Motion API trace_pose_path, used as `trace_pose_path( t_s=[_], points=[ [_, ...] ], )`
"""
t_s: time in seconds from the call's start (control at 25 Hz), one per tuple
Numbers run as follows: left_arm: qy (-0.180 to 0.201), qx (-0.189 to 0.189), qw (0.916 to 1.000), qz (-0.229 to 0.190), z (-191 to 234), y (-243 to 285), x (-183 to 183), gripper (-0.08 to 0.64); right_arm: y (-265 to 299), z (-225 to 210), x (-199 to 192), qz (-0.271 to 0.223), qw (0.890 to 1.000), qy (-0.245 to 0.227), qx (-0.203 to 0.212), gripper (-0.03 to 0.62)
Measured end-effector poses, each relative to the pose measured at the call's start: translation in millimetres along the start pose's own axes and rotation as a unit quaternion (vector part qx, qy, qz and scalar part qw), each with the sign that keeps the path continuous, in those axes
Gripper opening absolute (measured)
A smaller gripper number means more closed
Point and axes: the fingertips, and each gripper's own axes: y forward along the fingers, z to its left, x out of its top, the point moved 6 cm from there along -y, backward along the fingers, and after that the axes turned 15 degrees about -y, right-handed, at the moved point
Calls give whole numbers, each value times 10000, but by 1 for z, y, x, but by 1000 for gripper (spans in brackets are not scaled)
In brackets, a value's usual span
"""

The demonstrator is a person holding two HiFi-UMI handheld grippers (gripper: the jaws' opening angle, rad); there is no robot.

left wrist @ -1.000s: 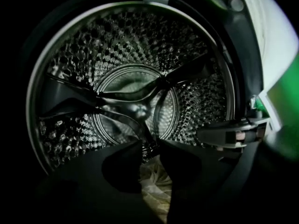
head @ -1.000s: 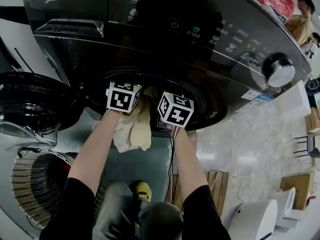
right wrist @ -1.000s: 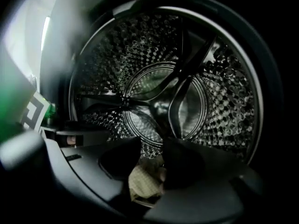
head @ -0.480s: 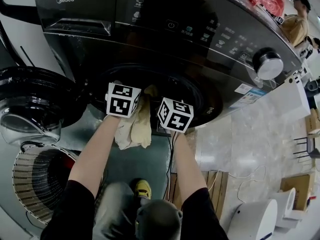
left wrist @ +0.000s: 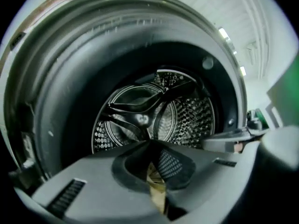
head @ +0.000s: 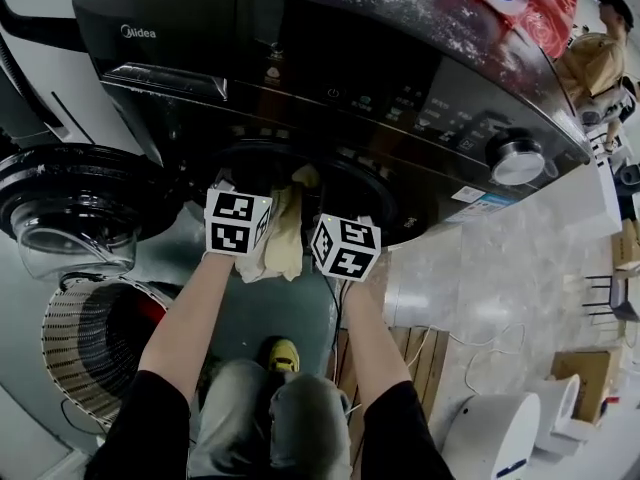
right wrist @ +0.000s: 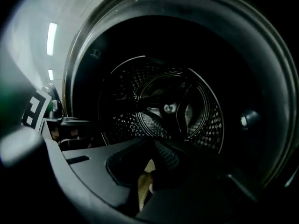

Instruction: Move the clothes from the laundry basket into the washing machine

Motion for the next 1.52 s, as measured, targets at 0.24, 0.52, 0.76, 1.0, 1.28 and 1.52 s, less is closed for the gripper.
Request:
trace_pose_path(
  t_s=[0.24, 0.52, 0.76, 1.0, 1.28, 1.52],
  points=[
    [-218, -39, 9995, 209, -11, -28, 13, 12, -25, 15, 16, 49, 9997, 170, 184, 4],
    [-377, 20, 9987, 353, -26, -68, 41, 12, -66, 22, 44, 243, 9988, 382, 210, 3],
    [-601, 91, 9971, 468, -43, -117, 69, 12, -112, 20, 83, 367, 9978, 536, 103, 3],
    [-725, 190, 9965, 367, -58, -171, 120, 12, -161, 12, 151, 261, 9977, 626, 40, 3],
    [-610, 154, 9977, 242, -83, -224, 196, 12, -219, 9, 233, 153, 9985, 530, -25, 3],
    [-339, -133, 9992, 145, -114, -272, 267, 12, -274, 10, 299, 59, 9979, 615, -175, 3]
  ],
)
